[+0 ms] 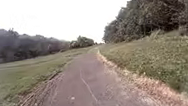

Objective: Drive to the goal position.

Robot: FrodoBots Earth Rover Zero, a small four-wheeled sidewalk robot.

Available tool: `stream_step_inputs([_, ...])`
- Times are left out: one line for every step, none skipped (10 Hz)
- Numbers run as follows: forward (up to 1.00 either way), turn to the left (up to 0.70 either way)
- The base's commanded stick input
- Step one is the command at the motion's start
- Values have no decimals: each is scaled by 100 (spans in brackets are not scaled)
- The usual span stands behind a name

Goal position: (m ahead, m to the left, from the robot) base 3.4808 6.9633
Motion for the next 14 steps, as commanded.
stream_step_inputs([70, 0])
stream_step_inputs([70, 0])
stream_step_inputs([70, 0])
stream_step_inputs([70, 0])
stream_step_inputs([70, 0])
stream_step_inputs([70, 0])
stream_step_inputs([70, 0])
stream_step_inputs([70, 0])
stream_step_inputs([70, 0])
stream_step_inputs([70, 0])
stream_step_inputs([70, 0])
stream_step_inputs([70, 0])
stream_step_inputs([70, 0])
stream_step_inputs([70, 0])
